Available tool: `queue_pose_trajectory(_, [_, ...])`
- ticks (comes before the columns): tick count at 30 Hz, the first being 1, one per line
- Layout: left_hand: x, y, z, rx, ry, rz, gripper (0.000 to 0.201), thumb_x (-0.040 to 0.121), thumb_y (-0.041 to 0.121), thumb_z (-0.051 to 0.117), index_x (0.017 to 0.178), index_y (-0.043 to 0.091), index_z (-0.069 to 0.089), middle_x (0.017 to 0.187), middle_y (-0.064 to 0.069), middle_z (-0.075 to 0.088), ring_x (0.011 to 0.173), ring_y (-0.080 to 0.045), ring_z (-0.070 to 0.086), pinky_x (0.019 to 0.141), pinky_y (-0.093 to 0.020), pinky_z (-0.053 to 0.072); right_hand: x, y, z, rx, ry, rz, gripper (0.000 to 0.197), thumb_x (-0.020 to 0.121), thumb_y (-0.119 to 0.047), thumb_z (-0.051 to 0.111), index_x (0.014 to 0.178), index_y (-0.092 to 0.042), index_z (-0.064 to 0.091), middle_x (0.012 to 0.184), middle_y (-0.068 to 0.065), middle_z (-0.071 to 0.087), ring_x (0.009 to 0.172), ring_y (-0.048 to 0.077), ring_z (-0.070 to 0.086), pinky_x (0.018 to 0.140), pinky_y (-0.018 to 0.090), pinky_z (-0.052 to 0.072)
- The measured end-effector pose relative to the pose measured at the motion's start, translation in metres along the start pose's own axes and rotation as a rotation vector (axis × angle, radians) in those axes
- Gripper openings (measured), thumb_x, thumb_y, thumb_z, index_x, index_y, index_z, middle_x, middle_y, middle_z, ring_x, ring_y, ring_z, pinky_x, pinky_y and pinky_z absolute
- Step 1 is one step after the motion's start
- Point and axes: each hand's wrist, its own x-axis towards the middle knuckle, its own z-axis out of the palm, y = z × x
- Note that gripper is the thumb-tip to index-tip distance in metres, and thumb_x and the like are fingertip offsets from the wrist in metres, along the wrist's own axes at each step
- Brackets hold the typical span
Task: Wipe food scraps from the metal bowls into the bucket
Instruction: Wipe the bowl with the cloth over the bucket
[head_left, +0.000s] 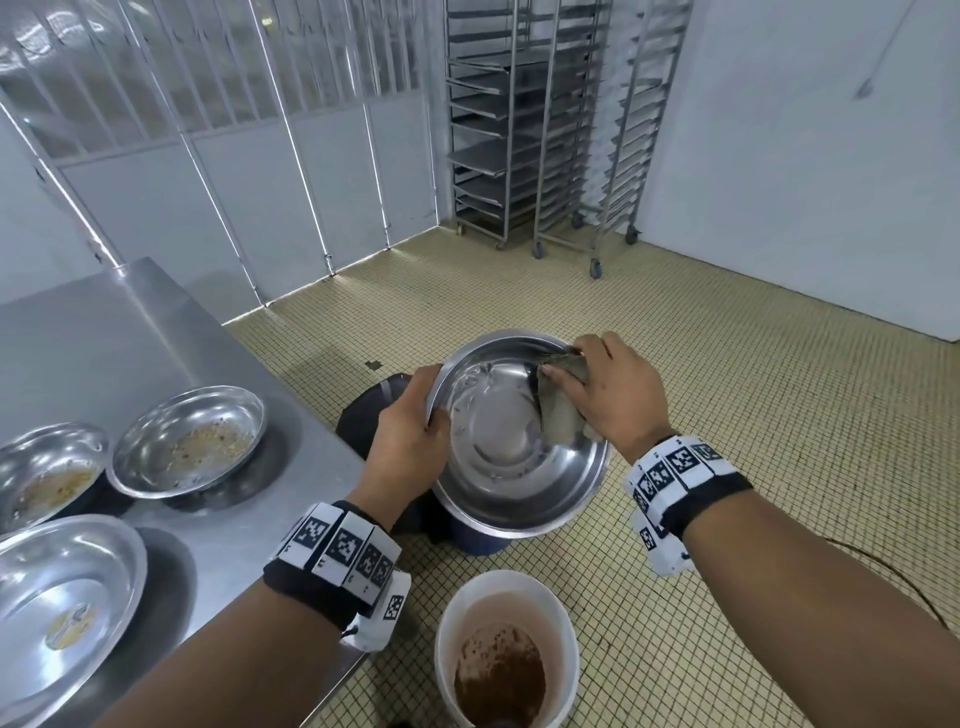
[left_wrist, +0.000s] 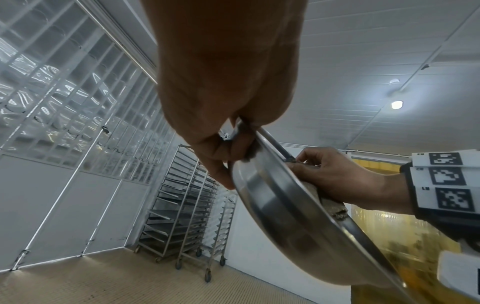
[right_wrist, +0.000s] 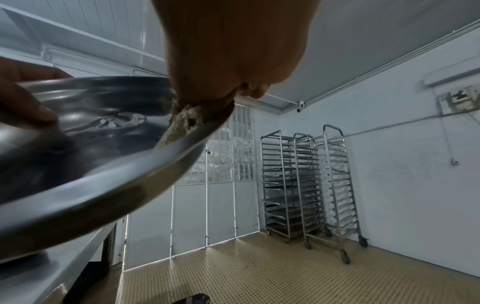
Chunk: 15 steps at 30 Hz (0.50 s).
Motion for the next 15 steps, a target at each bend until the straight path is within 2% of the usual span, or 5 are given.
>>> queue_pose_trajectory(2, [0.0,-0.001,-0.001,0.003,-0.005,-0.007,0.035,0.103,0.009,0.048,0.119,0.039,0.055,0.092,0.011,0.069,0.077,0.003,0.067,0.059,-0.017,0.052,-0.002,0.004,-0.002,0.01,0.037,0.01,0.049,0.092,-0.056,0.063,0.098,-0.008,0.066,0.086,0.006,0.06,0.056,0.012,0.046,0.048,0.018,0.024])
queue_pose_trajectory(4, [0.0,-0.003,-0.002,0.013,-0.004,-0.016,0.036,0.102,0.009,0.048,0.121,0.038,0.056,0.093,0.012,0.069,0.079,0.003,0.067,0.062,-0.02,0.053,-0.003,0.005,-0.005,0.034,0.033,0.022,0.052,0.094,-0.061,0.052,0.081,-0.012,0.061,0.077,0.002,0.055,0.051,0.01,0.039,0.046,0.016,0.017])
queue_pose_trajectory(7, [0.0,-0.002,-0.002,0.026,-0.012,-0.024,0.036,0.102,0.008,0.048,0.121,0.038,0.055,0.092,0.013,0.068,0.078,0.0,0.068,0.059,-0.015,0.05,0.001,-0.002,-0.009,0.096,-0.119,0.09,0.055,0.09,-0.073,0.04,0.07,-0.022,0.042,0.07,-0.009,0.043,0.057,0.011,0.041,0.051,0.022,0.024])
queue_pose_trajectory(11, [-0.004,0.0,-0.002,0.011,-0.042,-0.042,0.035,0.103,0.009,0.046,0.12,0.039,0.053,0.088,0.007,0.069,0.067,-0.01,0.069,0.052,-0.019,0.053,0.015,-0.018,-0.022,0.366,-0.31,0.201,0.042,0.088,-0.064,0.063,0.076,-0.031,0.04,0.079,-0.009,0.054,0.067,0.005,0.049,0.058,0.021,0.032])
queue_pose_trajectory(15, [-0.005,-0.003,-0.002,-0.017,-0.043,-0.032,0.034,0.103,0.01,0.049,0.117,0.041,0.054,0.089,0.005,0.07,0.07,-0.01,0.071,0.062,-0.034,0.062,0.024,-0.023,-0.021,0.599,-0.183,0.332,0.04,0.091,-0.052,0.068,0.076,-0.027,0.04,0.07,-0.008,0.051,0.06,0.008,0.045,0.055,0.021,0.033])
